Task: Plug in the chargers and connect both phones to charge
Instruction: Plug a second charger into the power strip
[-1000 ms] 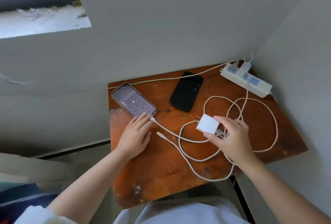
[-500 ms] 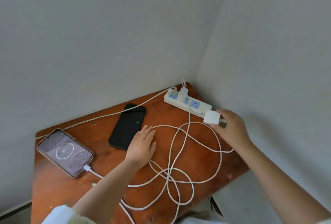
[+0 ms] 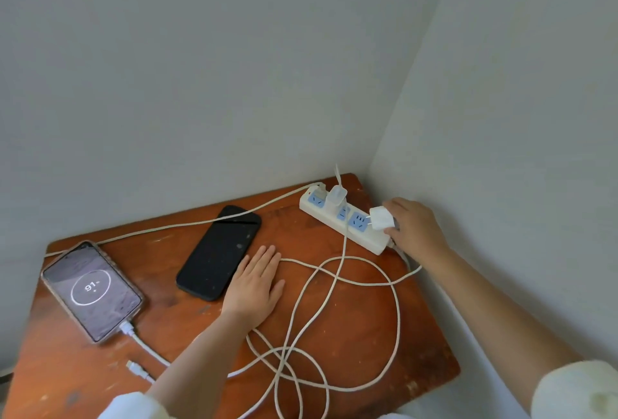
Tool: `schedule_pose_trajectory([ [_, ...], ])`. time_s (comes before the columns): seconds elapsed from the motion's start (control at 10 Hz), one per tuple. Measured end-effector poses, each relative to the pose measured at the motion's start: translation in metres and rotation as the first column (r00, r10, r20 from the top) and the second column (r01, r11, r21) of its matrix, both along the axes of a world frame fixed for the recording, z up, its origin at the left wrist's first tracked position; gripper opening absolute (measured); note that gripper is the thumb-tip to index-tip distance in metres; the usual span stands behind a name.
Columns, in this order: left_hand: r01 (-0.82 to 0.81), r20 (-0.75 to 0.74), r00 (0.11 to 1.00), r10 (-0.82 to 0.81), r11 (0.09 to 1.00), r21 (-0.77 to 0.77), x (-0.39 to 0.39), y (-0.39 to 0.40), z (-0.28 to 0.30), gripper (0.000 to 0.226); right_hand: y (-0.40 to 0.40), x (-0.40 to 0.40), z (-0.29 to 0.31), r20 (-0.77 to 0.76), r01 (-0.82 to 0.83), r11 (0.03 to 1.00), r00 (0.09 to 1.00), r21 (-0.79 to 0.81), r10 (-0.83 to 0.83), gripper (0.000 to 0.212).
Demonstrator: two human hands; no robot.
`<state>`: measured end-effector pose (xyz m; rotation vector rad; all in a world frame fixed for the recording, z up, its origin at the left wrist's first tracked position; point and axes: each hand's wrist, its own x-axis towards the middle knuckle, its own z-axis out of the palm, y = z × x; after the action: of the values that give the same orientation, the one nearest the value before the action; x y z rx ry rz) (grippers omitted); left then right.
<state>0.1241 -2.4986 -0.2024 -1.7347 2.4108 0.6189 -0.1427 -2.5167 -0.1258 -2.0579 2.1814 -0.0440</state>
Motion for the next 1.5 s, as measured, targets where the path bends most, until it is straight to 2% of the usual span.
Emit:
schedule_pose_trajectory([
  [0.2, -0.009, 0.006, 1.000, 0.009, 1.000, 0.014, -0.001, 0.001, 0.000, 0.055, -0.016, -0.002, 0.004, -0.073, -0.100, 0.993, 0.992, 0.067, 0.105, 0.049],
  [0.5, -0.024, 0.017, 1.000, 0.024, 1.000, 0.011, -0.003, 0.001, 0.002, 0.055, -0.020, 0.011, 0.016, -0.243, -0.264, 0.953, 0.925, 0.147, 0.293, 0.053],
  [0.6, -0.023, 0.014, 1.000, 0.023, 1.000, 0.013, -0.003, 0.001, 0.000, 0.055, -0.019, 0.017, 0.013, -0.311, -0.299, 0.942, 0.890, 0.152, 0.333, 0.051],
  [0.8, -0.029, 0.014, 0.999, 0.028, 1.000, 0.006, -0.003, 0.002, 0.000, 0.055, -0.024, 0.034, 0.005, -0.500, -0.449, 0.878, 0.729, 0.167, 0.468, 0.041],
  [0.9, -0.029, 0.017, 0.999, 0.029, 1.000, 0.004, -0.003, 0.001, 0.000, 0.055, -0.033, 0.037, 0.012, -0.493, -0.472, 0.862, 0.714, 0.187, 0.497, 0.029],
  [1.1, -0.018, 0.010, 1.000, 0.018, 1.000, 0.007, -0.001, 0.000, -0.001, 0.055, -0.044, 0.025, 0.025, -0.257, -0.373, 0.920, 0.884, 0.121, 0.392, 0.029],
  [1.2, -0.019, -0.001, 1.000, 0.019, 1.000, 0.005, 0.000, 0.001, -0.004, 0.055, -0.043, 0.024, 0.029, -0.293, -0.365, 0.920, 0.872, 0.142, 0.391, 0.020],
  [1.3, -0.020, -0.013, 1.000, 0.020, 1.000, 0.007, 0.000, 0.001, -0.004, 0.055, -0.035, 0.026, 0.024, -0.362, -0.387, 0.913, 0.839, 0.128, 0.406, 0.021],
  [1.4, -0.018, -0.018, 1.000, 0.018, 1.000, 0.009, 0.001, 0.001, -0.002, 0.055, -0.026, 0.029, 0.013, -0.423, -0.406, 0.914, 0.829, -0.002, 0.367, 0.030],
  [1.5, -0.019, -0.032, 0.999, 0.019, 1.000, 0.009, 0.001, 0.000, -0.001, 0.055, -0.020, 0.025, -0.004, -0.353, -0.349, 0.931, 0.862, 0.108, 0.364, 0.041],
])
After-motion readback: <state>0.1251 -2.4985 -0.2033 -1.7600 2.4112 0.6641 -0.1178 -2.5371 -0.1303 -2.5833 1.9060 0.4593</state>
